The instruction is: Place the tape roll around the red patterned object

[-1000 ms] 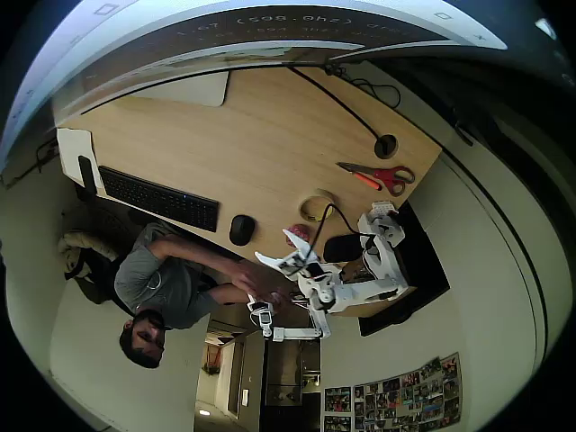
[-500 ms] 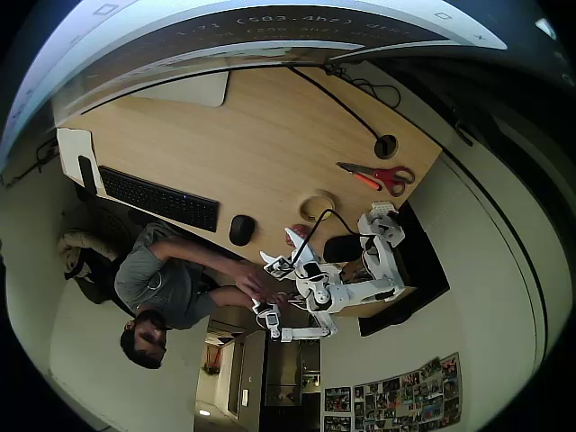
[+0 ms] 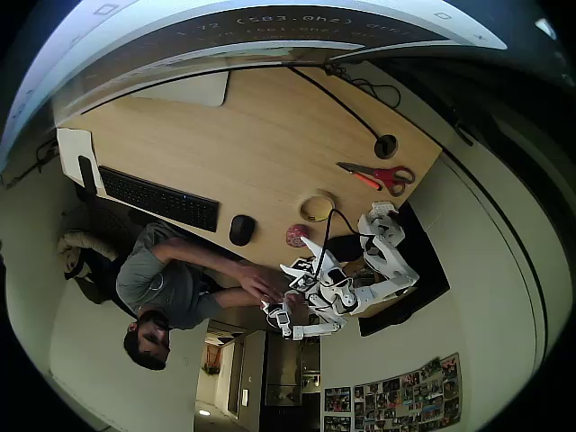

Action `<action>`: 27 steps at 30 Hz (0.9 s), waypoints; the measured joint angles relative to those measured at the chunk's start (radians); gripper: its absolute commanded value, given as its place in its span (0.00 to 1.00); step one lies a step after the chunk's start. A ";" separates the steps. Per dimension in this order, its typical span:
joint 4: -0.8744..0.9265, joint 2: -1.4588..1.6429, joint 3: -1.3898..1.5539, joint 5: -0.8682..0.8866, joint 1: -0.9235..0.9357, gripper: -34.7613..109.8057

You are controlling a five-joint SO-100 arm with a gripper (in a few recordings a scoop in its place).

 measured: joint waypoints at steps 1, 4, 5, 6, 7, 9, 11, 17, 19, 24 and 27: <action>0.000 0.000 0.002 -0.017 -0.002 0.55; -0.003 -0.021 0.017 -0.041 -0.011 0.56; 0.000 -0.038 0.020 -0.043 -0.011 0.56; -0.003 -0.061 0.020 -0.054 -0.011 0.56; -0.005 -0.078 0.029 -0.057 -0.011 0.57; -0.006 -0.104 0.035 -0.054 -0.021 0.58; -0.006 -0.110 0.064 -0.038 -0.051 0.60; -0.006 -0.178 0.101 0.094 -0.106 0.62; -0.018 -0.196 0.114 0.121 -0.129 0.62; -0.031 -0.210 0.163 0.195 -0.167 0.62; -0.041 -0.244 0.170 0.232 -0.192 0.62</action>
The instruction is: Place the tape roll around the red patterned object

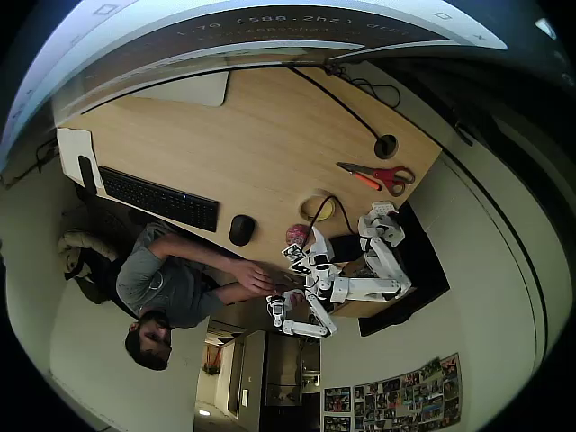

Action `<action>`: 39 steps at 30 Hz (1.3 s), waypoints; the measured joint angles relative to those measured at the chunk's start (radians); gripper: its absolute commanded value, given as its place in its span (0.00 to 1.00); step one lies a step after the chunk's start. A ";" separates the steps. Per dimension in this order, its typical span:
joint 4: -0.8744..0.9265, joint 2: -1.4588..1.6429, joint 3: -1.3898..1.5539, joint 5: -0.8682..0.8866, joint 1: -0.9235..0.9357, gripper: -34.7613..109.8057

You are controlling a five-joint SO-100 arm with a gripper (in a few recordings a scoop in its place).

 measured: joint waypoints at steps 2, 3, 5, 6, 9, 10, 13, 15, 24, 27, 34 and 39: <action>0.006 -0.032 0.005 0.018 -0.011 0.61; -0.006 -0.051 0.005 0.021 -0.009 0.62; -0.017 -0.084 0.005 0.026 0.002 0.62; -0.018 -0.101 0.005 0.026 0.006 0.62; -0.038 -0.109 0.009 0.020 0.032 0.61; -0.038 -0.123 0.008 0.020 0.043 0.61; -0.035 -0.126 0.006 0.005 0.084 0.61; -0.040 -0.132 0.006 -0.012 0.100 0.61; -0.089 -0.193 0.006 -0.049 0.156 0.60; -0.124 -0.216 0.000 -0.049 0.179 0.60; -0.158 -0.287 -0.018 -0.049 0.172 0.59; -0.164 -0.339 -0.041 -0.049 0.152 0.59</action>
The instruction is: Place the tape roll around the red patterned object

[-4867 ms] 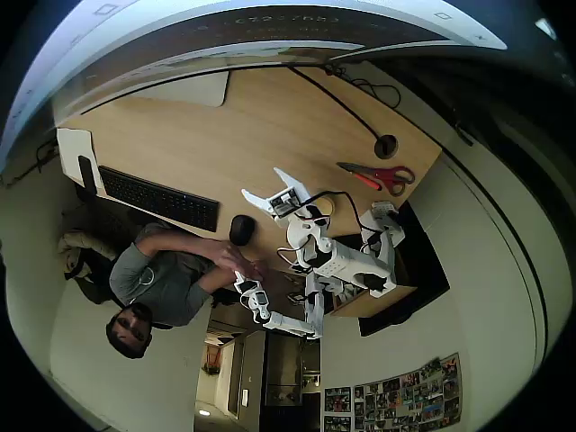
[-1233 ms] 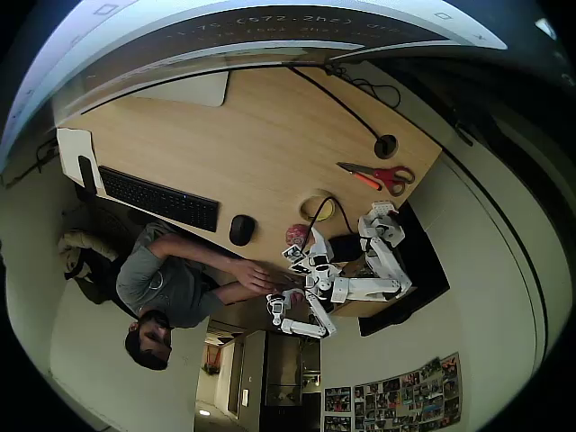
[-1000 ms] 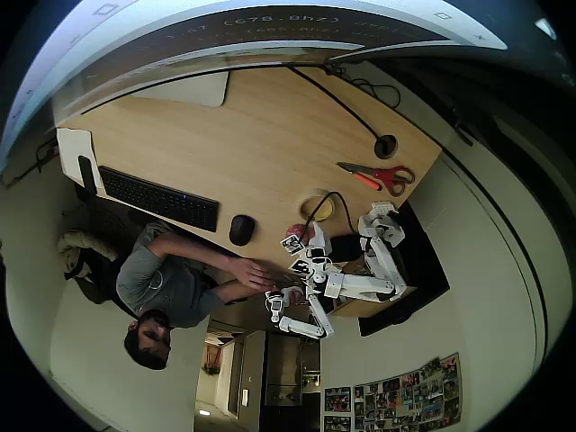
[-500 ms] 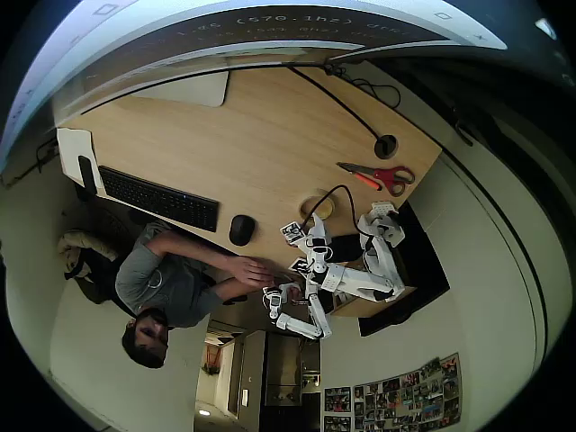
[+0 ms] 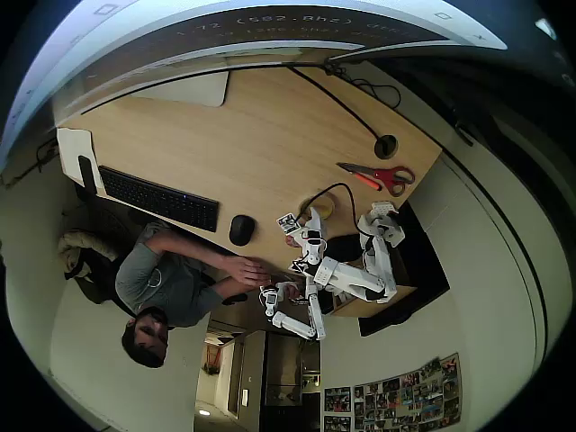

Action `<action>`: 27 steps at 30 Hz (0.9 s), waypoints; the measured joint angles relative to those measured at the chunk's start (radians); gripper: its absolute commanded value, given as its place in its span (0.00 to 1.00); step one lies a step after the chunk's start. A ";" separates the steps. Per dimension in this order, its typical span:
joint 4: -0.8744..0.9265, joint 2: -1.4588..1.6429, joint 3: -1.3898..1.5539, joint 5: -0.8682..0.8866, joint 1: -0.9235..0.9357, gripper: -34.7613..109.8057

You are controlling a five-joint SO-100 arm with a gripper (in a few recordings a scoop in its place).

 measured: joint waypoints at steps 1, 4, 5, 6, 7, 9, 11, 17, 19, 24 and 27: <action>-0.020 -0.003 -0.005 0.000 -0.006 0.59; -0.018 -0.032 -0.020 0.006 -0.009 0.56; -0.021 -0.037 -0.025 0.006 -0.005 0.54; -0.025 -0.048 -0.038 0.006 0.000 0.52; -0.028 -0.055 -0.052 0.006 0.000 0.48; -0.031 -0.071 -0.083 0.000 -0.002 0.41; -0.034 -0.083 -0.095 -0.012 -0.003 0.34; -0.054 -0.092 -0.100 -0.034 0.000 0.24; -0.069 -0.092 -0.106 -0.026 -0.005 0.24; -0.089 -0.094 -0.130 -0.028 0.000 0.24; -0.077 -0.092 -0.138 -0.025 0.000 0.24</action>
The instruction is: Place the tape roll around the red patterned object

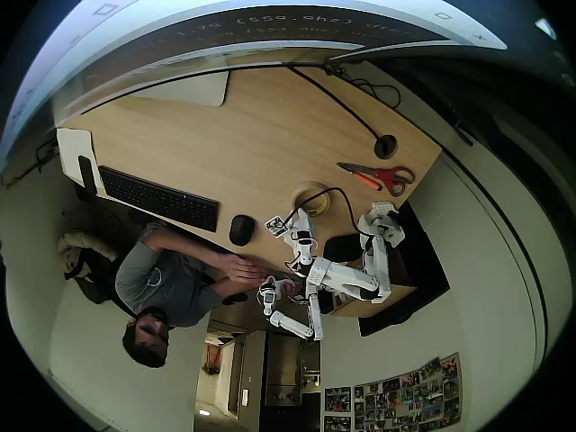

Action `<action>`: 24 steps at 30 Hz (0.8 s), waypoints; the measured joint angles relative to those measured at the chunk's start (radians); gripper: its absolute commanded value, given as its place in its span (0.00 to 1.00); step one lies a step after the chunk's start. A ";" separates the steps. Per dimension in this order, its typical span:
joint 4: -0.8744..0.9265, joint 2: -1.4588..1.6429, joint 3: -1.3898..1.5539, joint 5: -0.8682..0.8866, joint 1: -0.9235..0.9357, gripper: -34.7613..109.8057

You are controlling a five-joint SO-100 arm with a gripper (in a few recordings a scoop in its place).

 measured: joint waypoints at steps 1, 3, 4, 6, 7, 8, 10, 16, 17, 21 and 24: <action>0.000 0.000 -0.003 0.002 0.000 0.24; 0.032 0.002 -0.015 -0.003 0.003 0.24; 0.049 0.006 -0.018 -0.002 0.006 0.24; 0.058 0.020 -0.035 -0.002 0.011 0.24; 0.081 0.031 -0.048 -0.005 0.014 0.24; 0.115 0.040 -0.063 -0.003 0.015 0.24; 0.156 0.064 -0.095 -0.006 0.017 0.24; 0.288 0.155 -0.152 -0.028 0.046 0.24; 0.311 0.172 -0.156 -0.035 0.046 0.24; 0.359 0.242 -0.158 -0.044 0.031 0.24; 0.377 0.288 -0.160 -0.046 0.008 0.24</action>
